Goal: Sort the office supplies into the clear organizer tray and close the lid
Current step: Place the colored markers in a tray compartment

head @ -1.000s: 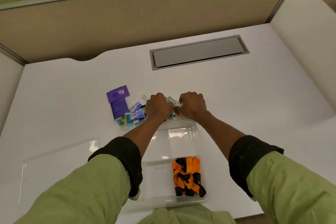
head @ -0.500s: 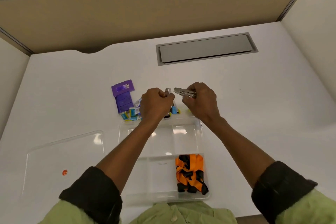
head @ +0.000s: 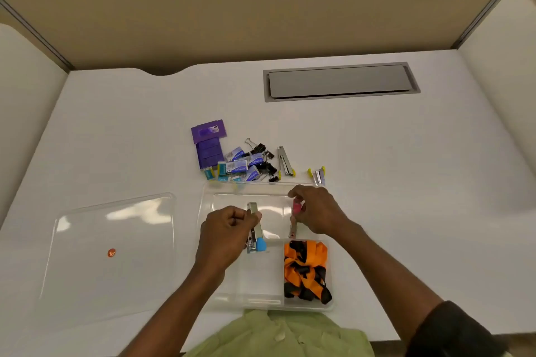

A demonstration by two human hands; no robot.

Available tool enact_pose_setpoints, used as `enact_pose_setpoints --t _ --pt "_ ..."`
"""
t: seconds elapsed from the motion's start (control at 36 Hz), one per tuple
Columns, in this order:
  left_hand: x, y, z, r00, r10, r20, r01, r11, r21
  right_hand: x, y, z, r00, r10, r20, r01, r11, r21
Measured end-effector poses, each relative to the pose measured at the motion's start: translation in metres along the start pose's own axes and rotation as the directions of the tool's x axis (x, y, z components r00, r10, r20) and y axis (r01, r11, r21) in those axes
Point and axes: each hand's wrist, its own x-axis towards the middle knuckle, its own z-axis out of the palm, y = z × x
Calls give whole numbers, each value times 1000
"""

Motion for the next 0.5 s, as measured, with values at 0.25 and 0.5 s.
enact_pose_setpoints --t 0.25,0.5 --pt "-8 -10 0 999 -1 -33 0 1000 -31 3 -3 22 988 -9 -155 12 1000 12" --pt "-6 -9 9 999 1 -43 -1 1000 -8 -25 -15 8 960 -32 -277 2 994 -107"
